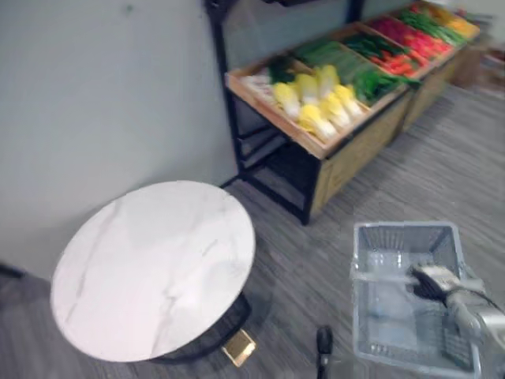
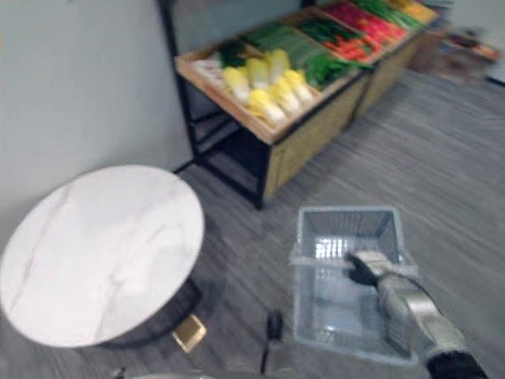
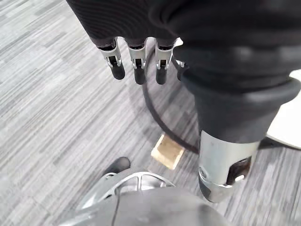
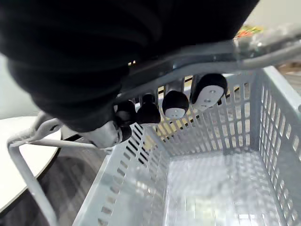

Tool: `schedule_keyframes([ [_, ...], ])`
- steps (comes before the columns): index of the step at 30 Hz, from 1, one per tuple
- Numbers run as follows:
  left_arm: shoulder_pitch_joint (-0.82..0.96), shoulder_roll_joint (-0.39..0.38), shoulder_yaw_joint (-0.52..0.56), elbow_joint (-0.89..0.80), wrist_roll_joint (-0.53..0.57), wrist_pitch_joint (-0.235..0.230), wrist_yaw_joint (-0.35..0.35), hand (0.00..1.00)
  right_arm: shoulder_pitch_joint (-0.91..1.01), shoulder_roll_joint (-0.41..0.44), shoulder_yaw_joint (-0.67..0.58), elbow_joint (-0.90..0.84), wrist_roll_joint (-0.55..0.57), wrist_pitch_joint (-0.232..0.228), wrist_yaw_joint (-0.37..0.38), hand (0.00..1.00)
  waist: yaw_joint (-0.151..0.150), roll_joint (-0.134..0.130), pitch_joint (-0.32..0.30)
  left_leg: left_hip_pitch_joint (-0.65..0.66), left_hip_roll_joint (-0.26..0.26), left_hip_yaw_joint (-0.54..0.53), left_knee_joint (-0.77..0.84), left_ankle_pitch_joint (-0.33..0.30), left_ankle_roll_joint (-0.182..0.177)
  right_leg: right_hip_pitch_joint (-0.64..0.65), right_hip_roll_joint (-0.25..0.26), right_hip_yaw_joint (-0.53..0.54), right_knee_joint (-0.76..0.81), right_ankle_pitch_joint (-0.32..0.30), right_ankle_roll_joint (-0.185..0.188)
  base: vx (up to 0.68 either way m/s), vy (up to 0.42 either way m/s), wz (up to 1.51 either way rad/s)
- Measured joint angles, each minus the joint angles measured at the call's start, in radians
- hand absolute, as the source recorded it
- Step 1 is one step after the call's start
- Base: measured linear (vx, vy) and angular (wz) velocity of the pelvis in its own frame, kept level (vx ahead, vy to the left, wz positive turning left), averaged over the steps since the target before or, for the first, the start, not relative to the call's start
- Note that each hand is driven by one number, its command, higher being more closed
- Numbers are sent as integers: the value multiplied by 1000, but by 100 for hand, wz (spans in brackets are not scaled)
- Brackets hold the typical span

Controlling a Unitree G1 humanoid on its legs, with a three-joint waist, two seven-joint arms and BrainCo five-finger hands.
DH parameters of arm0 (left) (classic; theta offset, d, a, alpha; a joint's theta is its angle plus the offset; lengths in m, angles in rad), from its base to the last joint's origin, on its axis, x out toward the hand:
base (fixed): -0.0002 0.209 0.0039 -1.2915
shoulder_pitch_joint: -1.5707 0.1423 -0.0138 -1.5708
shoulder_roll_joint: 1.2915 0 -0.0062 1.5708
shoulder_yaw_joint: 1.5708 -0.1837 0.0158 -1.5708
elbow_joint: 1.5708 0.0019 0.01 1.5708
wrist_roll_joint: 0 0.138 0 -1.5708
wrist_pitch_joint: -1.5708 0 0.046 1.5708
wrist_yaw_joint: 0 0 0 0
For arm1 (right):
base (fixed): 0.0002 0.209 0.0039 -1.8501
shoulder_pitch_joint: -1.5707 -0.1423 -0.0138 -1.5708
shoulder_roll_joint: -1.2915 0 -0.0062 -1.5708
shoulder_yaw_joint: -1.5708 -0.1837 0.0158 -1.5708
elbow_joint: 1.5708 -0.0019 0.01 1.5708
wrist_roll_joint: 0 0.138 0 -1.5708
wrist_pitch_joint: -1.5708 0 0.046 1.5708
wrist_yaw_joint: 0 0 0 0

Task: Pick vegetable in the basket

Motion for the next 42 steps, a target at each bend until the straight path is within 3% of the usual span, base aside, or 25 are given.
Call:
schedule_keyframes([
  [1, 1, 7, 4, -5, 0, 0, -1, 0, -21, -2, 0, 21, 0, -1, -14, 100, 2, -12, 5, 17, -5, 32, 11, -1, -1, 32, -33, -63, 51, 11, -3, 15, 23, -127],
  [2, 0, 18, 20, -11, -1, 0, 0, 0, -42, -2, 1, 31, 1, 3, -29, 100, 21, -51, -2, 24, -20, 60, 32, -7, -7, 56, -31, -69, 4, 15, 18, -78, -53, -144],
  [3, -16, 11, 38, -9, -1, 1, -3, 0, -82, -4, 2, 43, 1, 9, -37, 100, 35, -54, 2, 28, -21, 87, 16, -14, -4, 82, 21, -46, -114, 57, 23, -160, -106, -150],
  [4, -21, -3, 41, -4, -2, 1, -8, 0, -112, -3, 4, 60, 1, 9, -43, 100, 46, -31, 1, 31, 6, 122, -14, -11, -3, 104, 57, 0, -225, 97, 35, -140, -76, -117],
  [5, -36, -12, 41, -2, -2, -1, -10, 0, -122, -3, 4, 65, 1, 13, -44, 100, 42, -19, 7, 27, 17, 140, -15, 3, -12, 107, 62, 6, -210, 76, 23, -62, -43, -82],
  [6, -54, -32, 38, -5, -5, -5, -12, 0, -131, -12, 2, 79, 2, 17, -45, 100, 38, -14, 10, 31, 24, 172, -20, 22, -26, 79, 13, -33, -37, -44, 14, 11, -16, -62],
  [7, -63, -33, 31, -6, -5, -7, -12, 0, -130, -11, 2, 96, 3, 16, -46, 100, 37, -18, 8, 41, 20, 193, -21, 29, -33, 90, -34, -53, 6, -86, 42, -15, -141, -88],
  [8, -66, -28, 34, -6, -7, -6, -17, 0, -130, -6, 4, 106, 3, 19, -46, 100, 43, -28, 4, 50, 10, 221, -18, 39, -47, 107, -54, -51, -38, -115, 120, -38, -208, -79],
  [9, -69, -38, 34, -1, -12, -6, -17, 0, -133, -9, 3, 101, 2, 24, -47, 100, 38, 2, 6, 48, 19, 238, -32, 64, -46, 120, -13, -49, -103, -87, 138, -36, -194, -70],
  [12, -68, -65, 36, 1, -12, -4, -18, 0, -110, -10, 9, 102, 2, 36, -46, 100, 35, 23, 8, 72, 48, 258, -59, 145, -74, 138, 57, -14, -169, -46, 113, -7, -184, -57],
  [15, -69, -62, 45, 1, -12, -5, -18, 0, -82, -9, -3, 90, 3, 37, -46, 100, 8, 23, 8, 79, 86, 256, -26, 176, -65, 160, 83, -26, -188, -49, 103, -43, -123, -19],
  [16, -69, -61, 51, 0, -12, -6, -17, 0, -62, -7, -18, 72, 6, 37, -47, 100, -1, 26, 6, 72, 121, 240, 39, 176, -65, 171, 95, -23, -197, -62, 89, -57, -102, -16],
  [17, -67, -56, 57, 1, -12, -4, -17, 0, -45, -1, -18, 54, 8, 35, -47, 100, -11, 13, 13, 54, 173, 221, 156, 181, -57, 194, 103, -23, -208, -79, 76, -65, -140, -24],
  [18, -59, -40, 58, 1, -13, -4, -17, 0, -37, 9, -18, 50, 8, 32, -47, 100, -13, 7, 18, 39, 220, 182, 261, 201, -28, 223, 113, -16, -219, -88, 61, -52, -130, -28],
  [19, -53, -40, 62, 0, -13, -5, -16, 0, -37, 15, -17, 50, 9, 32, -48, 100, -11, -1, 23, 22, 246, 128, 338, 223, 5, 244, 119, 6, -225, -91, 57, -11, -121, -47],
  [20, -44, -35, 67, -1, -17, -8, -15, 0, -41, 18, -15, 50, 15, 34, -51, 100, -5, -11, 29, -15, 241, 32, 411, 207, -2, 266, 122, 42, -230, -90, 56, 44, -62, -93],
  [21, -28, -43, 74, 0, -30, -15, -11, 0, -68, 28, -3, 49, 31, 37, -56, 100, 5, -11, 29, -62, 160, -138, 480, 118, -31, 275, 114, 102, -235, -88, 53, 65, -36, -116],
  [24, -10, -66, 80, -22, -63, -30, 1, 0, -95, 37, 40, 48, 47, 37, -62, 100, 49, -10, 29, -116, 24, -292, 459, 23, -32, 274, 119, 201, -257, -82, 58, 76, 4, -109],
  [28, 13, -75, 84, -47, -90, -42, 0, 0, -96, 44, 72, 22, 50, 31, -60, 100, 54, -1, 28, -156, -54, -376, 241, 11, -26, 278, 126, 244, -252, -81, 60, 142, 84, -68],
  [30, 17, -83, 85, -48, -90, -42, 0, 0, -108, 41, 72, 20, 55, 29, -59, 100, 66, 10, 26, -163, -107, -498, 29, 38, -32, 275, 115, 289, -244, -68, 82, 197, 196, -64],
  [32, 23, -96, 84, -49, -90, -42, 0, 0, -110, 30, 72, 20, 55, 28, -59, 100, 66, 33, 24, -160, -109, -527, -62, 124, -37, 274, 116, 309, -234, -79, 108, 182, 230, -49],
  [33, 28, -113, 83, -50, -90, -42, 0, 0, -109, 13, 71, 22, 55, 28, -57, 100, 65, 63, 23, -150, -94, -524, -79, 164, -31, 275, 124, 319, -227, -94, 133, 216, 324, -35],
  [34, 25, -111, 83, -50, -90, -41, -2, 0, -107, 19, 72, 26, 55, 29, -54, 100, 64, 65, 18, -140, -110, -519, -87, 162, -28, 278, 107, 324, -225, -96, 142, 192, 322, -26],
  [36, 22, -87, 79, -59, -91, -43, -3, 0, -106, 21, 76, 23, 55, 13, -48, 100, 51, 25, 20, -128, -169, -508, -124, 158, -11, 280, 46, 311, -251, -92, 170, 158, 306, -3],
  [42, 24, -68, 60, -59, -90, -43, -10, 0, -106, 55, 70, 23, 55, 7, -47, 100, 73, 5, 16, -82, -242, -440, -157, 128, 39, 290, -21, 319, -287, -66, 216, 91, 174, -28],
])
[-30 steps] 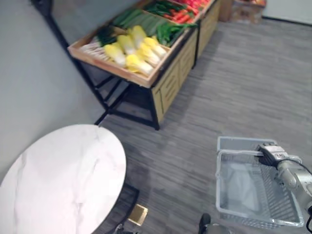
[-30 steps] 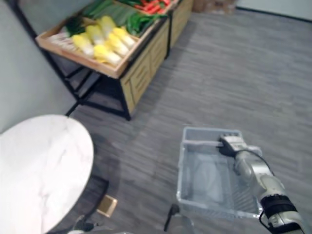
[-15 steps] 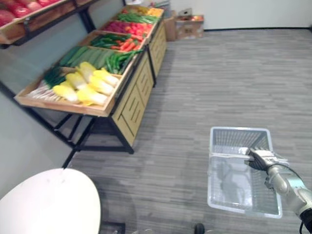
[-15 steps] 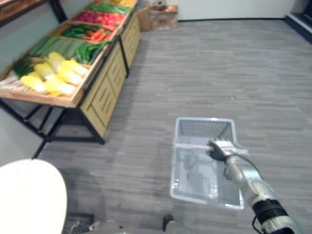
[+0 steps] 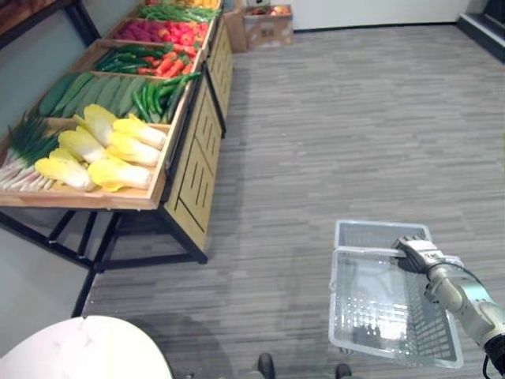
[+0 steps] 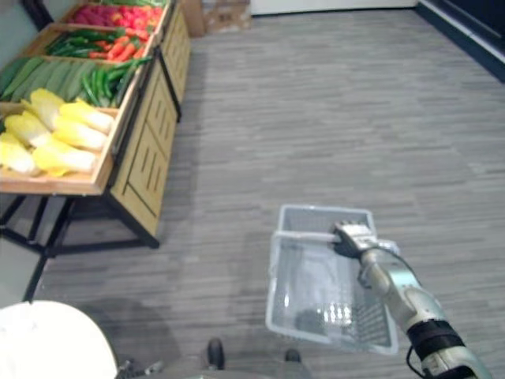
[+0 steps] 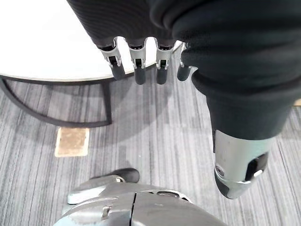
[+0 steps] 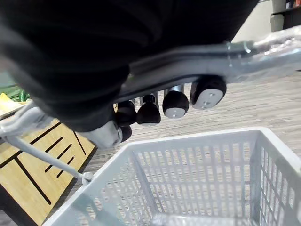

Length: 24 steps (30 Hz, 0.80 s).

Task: Pick vegetable in the basket

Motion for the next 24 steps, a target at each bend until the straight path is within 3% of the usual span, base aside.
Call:
schedule_keyframes([
  [2, 1, 5, -12, 1, 0, 0, -2, 0, 22, 12, -2, 0, 0, 3, 1, 100, -1, -16, 3, 5, -20, -2, -7, -10, 18, -8, -19, -2, 20, -13, 24, 34, 80, -5],
  [6, 5, 2, -38, 2, 1, 0, -2, 0, 96, 30, -52, 1, -8, 22, 18, 100, -3, -4, -5, 12, -46, -43, -11, -48, 49, -78, -51, -40, 225, -33, 43, 50, 97, 22],
  [7, 6, 12, -56, 1, 1, 0, -4, 0, 118, 47, -68, 1, -12, 32, 20, 100, -6, -6, -4, 30, -47, -63, -10, -52, 59, -144, -61, -44, 407, -25, 30, 16, 89, 42],
  [9, 8, 32, -71, 1, 0, 0, -9, 0, 141, 65, -87, 1, -20, 39, 19, 100, -11, -27, 2, 70, -57, -106, -4, -64, 79, -219, -77, -30, 632, 52, -81, 95, 95, 61],
  [10, 7, 40, -75, 0, 0, 1, -9, 0, 152, 77, -109, 0, -20, 38, 19, 100, -20, -34, 3, 92, -63, -135, -1, -73, 105, -253, -80, -6, 726, 104, -85, 218, 79, 71],
  [11, 6, 40, -74, -2, 0, 1, -8, 0, 156, 106, -140, 2, -19, 42, 17, 100, -24, -39, 3, 101, -65, -161, 13, -86, 130, -286, -69, 10, 788, 49, -86, 203, 47, 59],
  [13, 4, 47, -66, -2, -1, 2, -8, 0, 156, 120, -158, 2, -19, 39, 15, 100, -34, -49, 8, 103, -60, -196, 28, -102, 143, -316, -48, -37, 744, -39, -91, 191, 29, 53],
  [14, 5, 46, -56, -2, -1, 4, -8, 0, 156, 121, -166, 5, -18, 40, 14, 100, -34, -50, 15, 113, -56, -205, 30, -113, 144, -324, -36, -83, 647, -41, -95, 239, 26, 42],
  [16, 1, 45, -56, -2, 0, 12, -7, 0, 156, 124, -181, 11, -15, 42, 6, 100, -35, -45, 17, 116, -55, -220, 47, -133, 149, -329, -19, -110, 467, -30, -80, 263, -12, 28],
  [18, -11, 39, -55, -12, 0, 15, -6, 0, 156, 125, -211, 28, -10, 42, -9, 100, -34, -37, 30, 149, -54, -242, 51, -156, 115, -323, 10, -81, 159, 19, -22, 357, -75, 33],
  [20, -18, 34, -54, -21, 0, 14, -6, 0, 156, 126, -235, 34, -10, 46, -12, 100, -41, -45, 40, 182, -62, -277, 51, -187, 98, -330, 3, -41, 28, 47, -10, 396, -158, 59],
  [22, -24, 35, -29, -28, 1, 14, -5, 0, 159, 136, -245, 34, -10, 59, -13, 100, -60, -60, 46, 219, -67, -324, 79, -250, 83, -327, -12, -11, 20, 47, -11, 505, -300, 81],
  [23, -20, 39, -11, -36, 1, 15, -1, 0, 180, 150, -274, 30, -10, 59, -15, 100, -65, -64, 35, 223, -58, -356, 119, -314, 72, -329, -5, -7, 60, 89, -25, 417, -284, 63],
  [24, -22, 31, -4, -37, 0, 16, 2, 0, 187, 151, -289, 31, -10, 63, -15, 100, -66, -50, 35, 227, -34, -368, 141, -343, 60, -332, 7, -20, 100, 123, -26, 561, -366, 70],
])
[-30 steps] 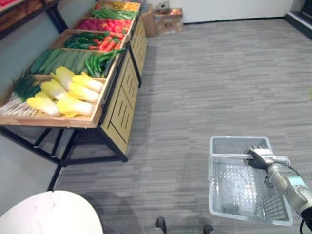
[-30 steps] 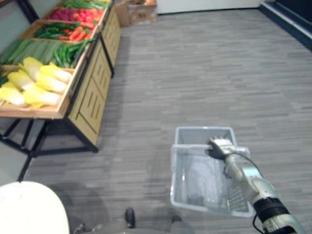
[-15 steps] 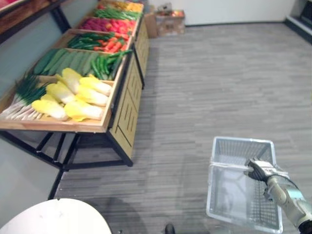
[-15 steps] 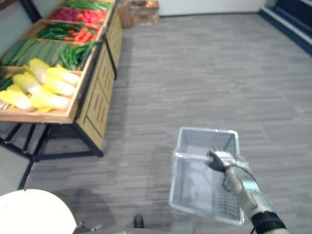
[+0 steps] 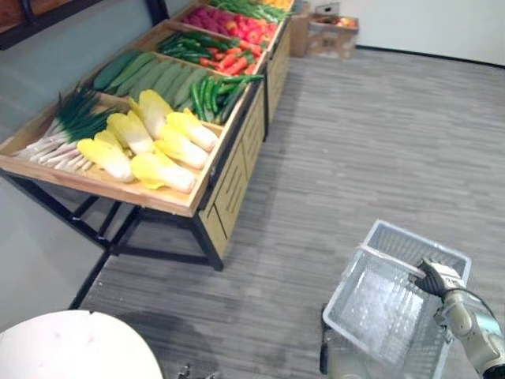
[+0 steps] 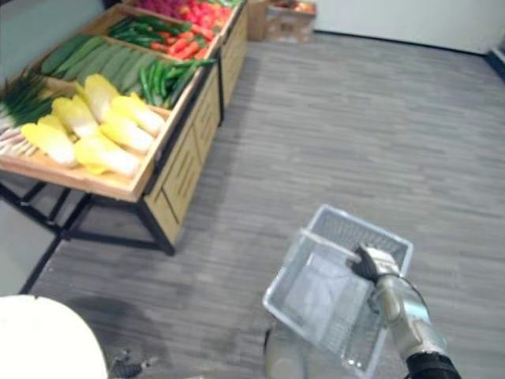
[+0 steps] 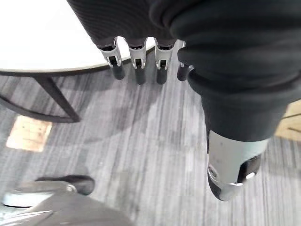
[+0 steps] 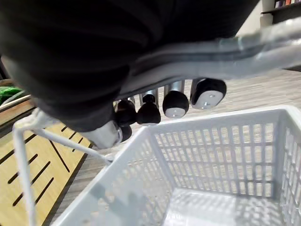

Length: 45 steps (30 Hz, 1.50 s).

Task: Pick vegetable in the basket

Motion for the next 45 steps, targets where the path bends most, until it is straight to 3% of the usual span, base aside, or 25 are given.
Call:
schedule_keyframes([
  [1, 3, -20, -1, 1, 0, -1, 1, 0, 19, 3, -31, 2, 0, 11, 0, 100, 4, 47, -18, 14, 53, -23, 25, -22, -18, -2, 37, -32, 55, 10, -5, 530, -280, 55],
  [2, 1, -41, 12, 7, -1, -1, 7, 0, 18, -4, -33, 5, 0, 18, 1, 100, 3, 74, -29, -3, 72, -24, 93, -7, -41, -2, 54, -48, 107, 13, -55, 912, -518, 37],
  [4, -2, -60, 30, 18, -3, 0, 11, 0, 7, -7, -32, 0, 0, 18, 1, 100, 8, 89, -33, -94, 75, -15, 304, 64, -104, 19, 69, -68, 146, -40, -80, 705, -407, 12],
  [6, -3, -59, 39, 14, -9, 0, 14, 0, 11, -19, -30, 0, 1, 16, 1, 100, 15, 73, -21, -225, 83, 19, 625, 268, -201, 121, 72, -87, 115, -86, -105, 515, -262, 16],
  [7, -3, -56, 37, 14, -10, 0, 14, 0, 12, -19, -29, 0, 2, 18, 1, 100, 21, 71, -19, -266, 100, 67, 738, 266, -194, 179, 76, -93, 86, -94, -114, 617, -286, 5],
  [8, -3, -53, 37, 4, -10, -1, 14, 0, 17, -20, -28, -1, 3, 17, 0, 100, 33, 65, -15, -311, 132, 144, 838, 248, -162, 258, 75, -100, 46, -98, -121, 464, -203, 0],
  [10, -2, -50, 35, -5, -10, -2, 15, 0, 28, -27, -30, -2, 5, 17, -5, 100, 41, 59, -13, -366, 174, 234, 881, 228, -122, 347, 67, -113, -8, -104, -125, 389, -162, 12],
  [12, -2, -45, 35, -24, -8, -1, 16, 0, 58, -24, -63, -9, 11, 21, -9, 100, 38, 57, -10, -456, 222, 330, 800, 219, -85, 428, 54, -162, -60, -140, -105, 322, -79, 38],
  [16, -1, -42, 27, -31, 2, 1, 24, 0, 132, -18, -117, -10, 12, 21, -10, 100, 31, 53, -10, -494, 198, 438, 389, 234, -76, 500, 16, -238, -98, -170, -58, 271, 97, 57],
  [18, -2, -49, 23, -33, 3, 6, 35, 0, 164, -18, -147, -12, 11, 21, -10, 100, 30, 64, -12, -443, 147, 435, 15, 369, -92, 537, 8, -283, -103, -203, -9, 334, 207, 65],
  [19, 4, -55, 22, -32, 3, 6, 37, 0, 164, -21, -147, -12, 11, 23, -10, 100, 33, 76, -16, -437, 148, 420, -32, 389, -90, 546, 19, -286, -103, -213, 4, 322, 239, 35],
  [20, 9, -59, 21, -27, 5, 8, 37, 0, 161, -13, -145, -11, 10, 23, -10, 100, 36, 80, -14, -432, 148, 407, -45, 484, -43, 559, 21, -284, -97, -232, 19, 323, 230, 20],
  [22, 7, -30, 29, -21, 7, 18, 40, 0, 153, 15, -100, -15, 7, 15, -10, 100, 39, 9, -19, -413, 62, 426, -42, 435, 5, 558, -60, -238, -52, -247, 16, 378, 260, 21],
  [26, 13, -15, 35, -13, 10, 21, 41, 0, 100, 19, -58, -3, 0, 3, -9, 100, 47, -12, -18, -354, 24, 464, -61, 385, 22, 436, -129, -117, 218, -223, 15, 283, 200, -19],
  [29, 22, 3, 4, -11, 10, 23, 40, 0, 79, 56, -29, 23, -4, -6, -13, 100, 36, -11, -19, -242, 26, 465, -99, 339, 29, 278, -134, 7, 602, -64, 71, 253, 120, -11],
  [31, 6, 15, -13, -11, 10, 23, 41, 0, 88, 60, -21, 64, -11, -9, -12, 100, 31, -11, -18, -211, 28, 435, -95, 315, 31, 214, -125, 7, 728, -147, 64, 281, 39, 41],
  [32, -5, 16, -11, -12, 10, 22, 42, 0, 84, 60, -26, 92, -11, -2, -12, 100, 30, -13, -19, -195, 29, 418, -92, 313, 26, 187, -130, -22, 727, -203, 48, 316, -13, 47],
  [34, -14, 14, -6, -19, 9, 21, 42, 0, 81, 60, -29, 109, -11, 8, -13, 100, 28, -11, -19, -185, 34, 394, -76, 315, 31, 174, -141, -55, 644, -226, 19, 268, -80, 54],
  [37, -40, 4, 1, -25, 9, 20, 47, 0, 55, 60, -74, 139, -11, 22, -13, 100, 33, 8, -11, -206, 79, 321, -41, 300, -2, 171, -138, -17, 366, -227, 9, 191, -225, 62],
  [40, -42, 19, 7, -22, 9, 20, 53, 0, 45, 67, -115, 139, -10, 32, -19, 100, 30, 4, -15, -250, 130, 225, 2, 280, -88, 159, -130, 135, 263, -217, 18, 116, -497, 77],
  [41, -39, 33, 7, -21, 9, 19, 56, 0, 56, 82, -120, 140, -10, 41, -20, 100, 33, -20, -28, -269, 143, 184, 8, 283, -132, 162, -132, 146, 232, -187, 68, 55, -515, 73],
  [42, -33, 45, 8, -21, 9, 18, 56, 0, 60, 96, -121, 142, -10, 47, -20, 100, 33, -43, -41, -279, 146, 166, 5, 288, -155, 164, -140, 133, 209, -153, 87, 87, -823, 81],
  [43, -33, 60, 31, -8, 8, 18, 59, 0, 60, 117, -121, 150, -10, 55, -23, 100, 36, -66, -58, -297, 170, 136, -6, 302, -198, 179, -135, 84, 181, -226, 114, 48, -563, 53],
  [44, -40, 22, 43, 14, 4, 20, 62, 0, 41, 103, -121, 168, -10, 64, -24, 100, 39, -10, -53, -308, 232, 112, -22, 321, -218, 180, -73, 39, 177, -225, 96, 41, -680, 70],
  [45, -27, -39, 56, 18, -7, 19, 68, 0, 52, 91, -120, 167, -9, 67, -36, 100, 32, 37, -54, -305, 292, 121, -65, 398, -216, 196, -16, -14, 188, -239, 56, 0, -452, 55],
])
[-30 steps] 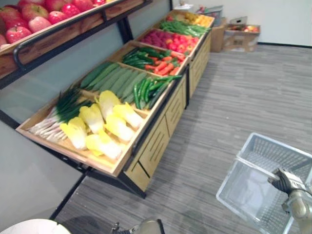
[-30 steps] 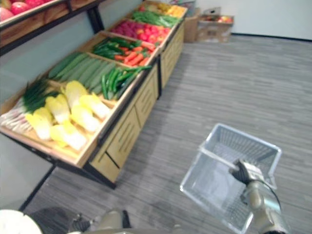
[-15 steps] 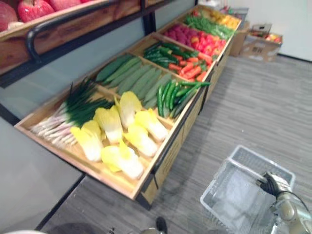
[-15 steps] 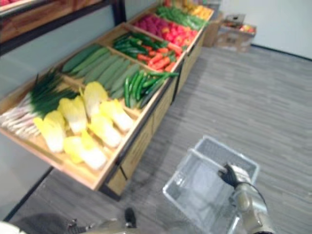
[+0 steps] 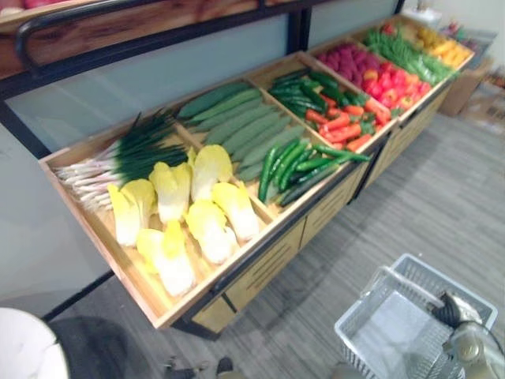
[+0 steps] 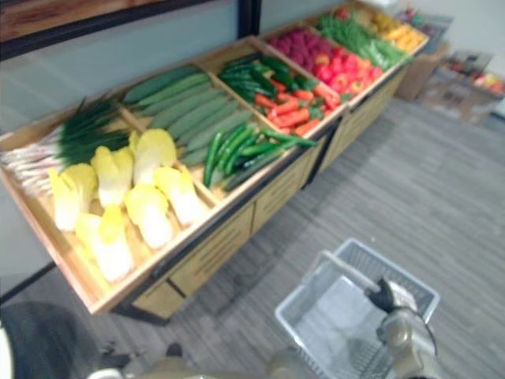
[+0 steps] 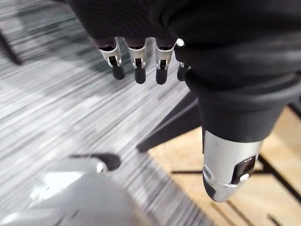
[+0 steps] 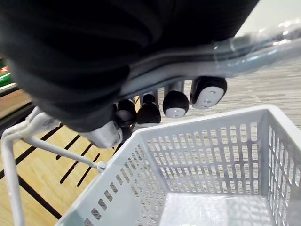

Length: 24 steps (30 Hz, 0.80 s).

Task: Pick vegetable in the basket

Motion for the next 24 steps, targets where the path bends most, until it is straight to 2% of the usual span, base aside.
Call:
schedule_keyframes([
  [2, 10, -3, 16, -1, -4, -2, 10, 0, 19, 0, 5, 1, 0, 0, 0, 100, 4, 10, -4, 1, 23, 8, -16, 91, 0, 8, 24, -35, 30, -22, -38, -40, -411, 54],
  [4, 24, -5, 19, -1, -42, -2, 19, 0, 31, -3, 7, 1, 2, -8, -15, 100, 2, 3, 0, -7, 22, 69, -13, 205, 64, 35, 23, -82, 30, -39, -65, -101, -391, 57],
  [5, 32, -11, 21, -1, -43, -2, 20, 0, 50, -4, 3, 1, 6, -9, -21, 100, 2, 0, 2, -7, 15, 130, -3, 232, 100, 56, 13, -107, 24, -46, -77, -102, -202, 53],
  [6, 34, -11, 21, -1, -43, -1, 20, 0, 59, -3, 2, 2, 8, -9, -21, 100, 4, 0, 2, -6, 9, 158, 17, 222, 98, 64, 9, -115, 23, -50, -83, -98, -161, 42],
  [7, 40, -12, 20, -1, -43, -1, 20, 0, 68, -1, 2, 2, 9, -9, -21, 100, 5, -1, 1, -3, -9, 194, 54, 178, 94, 73, 1, -123, 19, -52, -88, -86, -101, 26],
  [9, 66, -16, 21, 0, -42, 0, 20, 0, 85, 6, -3, 16, 9, -12, -20, 100, 2, -1, 1, 10, -68, 274, 116, 37, 97, 87, -11, -144, -49, -18, -86, -80, -17, 31],
  [11, 74, -18, 30, 0, -41, 0, 20, 0, 93, 10, -8, 41, 9, -13, -20, 100, 4, -3, 1, 29, -99, 282, 95, -11, 105, 94, -12, -151, -87, 5, -74, -14, 84, 23],
  [13, 85, -29, 64, 0, -41, 2, 20, 0, 106, 18, -28, 51, 9, -13, -18, 100, 3, 7, -4, 67, -108, 273, 10, -31, 107, 109, -5, -159, -121, 31, -54, 11, 119, 14],
  [15, 87, -27, 93, -1, -42, 2, 24, 0, 110, 39, -30, 62, 9, -19, -18, 100, 5, -4, -15, 105, -136, 296, -82, -8, 118, 141, -9, -153, -207, 92, -40, 19, 128, -8],
  [17, 77, -27, 106, -2, -42, 2, 28, 0, 111, 43, -33, 64, 9, -26, -18, 100, 0, -9, -24, 115, -161, 300, -156, 23, 119, 136, -15, -150, -252, 124, -31, 28, 127, -7],
  [21, 19, -21, 108, -61, -43, -1, 59, 0, 130, 57, -63, 84, 10, -16, -20, 100, -3, -7, -28, 106, -190, 289, -164, 33, 132, 137, -40, -160, -270, 138, -19, 54, 85, 9],
  [24, 2, 2, 105, -103, -43, -9, 62, 0, 122, 61, -61, 106, 10, -15, -19, 100, 0, -12, -29, 118, -195, 300, -165, 31, 133, 140, -38, -148, -270, 138, -18, 51, 15, -13],
])
